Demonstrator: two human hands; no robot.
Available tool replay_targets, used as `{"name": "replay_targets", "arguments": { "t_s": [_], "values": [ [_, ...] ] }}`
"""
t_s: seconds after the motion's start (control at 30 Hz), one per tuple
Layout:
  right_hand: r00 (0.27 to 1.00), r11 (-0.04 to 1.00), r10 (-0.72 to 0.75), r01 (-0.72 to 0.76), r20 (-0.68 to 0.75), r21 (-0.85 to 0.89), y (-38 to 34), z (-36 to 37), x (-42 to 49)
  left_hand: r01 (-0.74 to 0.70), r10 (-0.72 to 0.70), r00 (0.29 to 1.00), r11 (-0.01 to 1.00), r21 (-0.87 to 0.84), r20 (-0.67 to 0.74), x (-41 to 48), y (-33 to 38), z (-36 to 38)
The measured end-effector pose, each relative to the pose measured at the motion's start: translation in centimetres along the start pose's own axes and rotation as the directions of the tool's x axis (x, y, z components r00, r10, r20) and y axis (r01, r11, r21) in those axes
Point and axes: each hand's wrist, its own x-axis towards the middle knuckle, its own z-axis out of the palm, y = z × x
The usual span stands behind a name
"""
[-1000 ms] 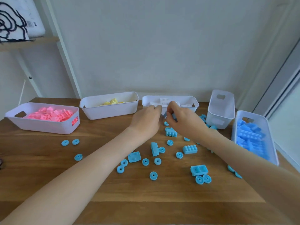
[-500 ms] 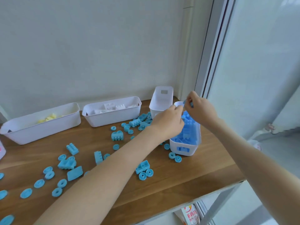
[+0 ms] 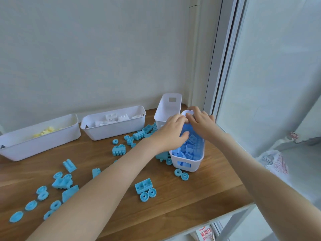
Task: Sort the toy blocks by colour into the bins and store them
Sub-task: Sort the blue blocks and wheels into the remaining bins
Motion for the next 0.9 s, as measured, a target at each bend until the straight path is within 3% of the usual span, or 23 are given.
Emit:
{"name": "replay_targets", "arguments": {
  "t_s": [0.1,0.17,0.33,0.57,0.77,0.9],
  "values": [
    [0.99,0.947,0.133,-0.141,0.047,0.289,0.0,-0.6,0.6,0.084,-0.058,0.983,0.986,0.142,-0.175,0.1,-1.1,-0.6],
    [0.985,0.919,0.163,-0.171,0.053,0.356,-0.1,-0.7,1.0,0.147,-0.105,0.978,0.959,0.24,-0.182,0.4,-2.1,-0.9],
    [0.997,0.95,0.08,-0.083,0.022,0.301,-1.8,-0.8,1.6,0.235,-0.224,0.972,0.897,0.374,-0.072,0.6,-5.0,-0.5],
    [0.989,0.998,-0.062,0.057,0.136,0.036,-5.4,0.2,2.5,0.207,-0.153,0.975,0.895,0.396,-0.163,1.2,-4.5,-0.3],
    [0.997,0.998,-0.069,0.069,-0.042,0.001,-7.3,0.1,1.8,0.101,-0.007,0.969,0.923,0.371,-0.247,-0.3,-4.6,-2.4],
    [0.966,0.98,-0.189,0.197,-0.178,0.033,-8.8,-0.7,1.4,0.131,0.006,0.938,0.919,0.372,-0.345,-3.0,-4.6,-4.4]
  ]
}}
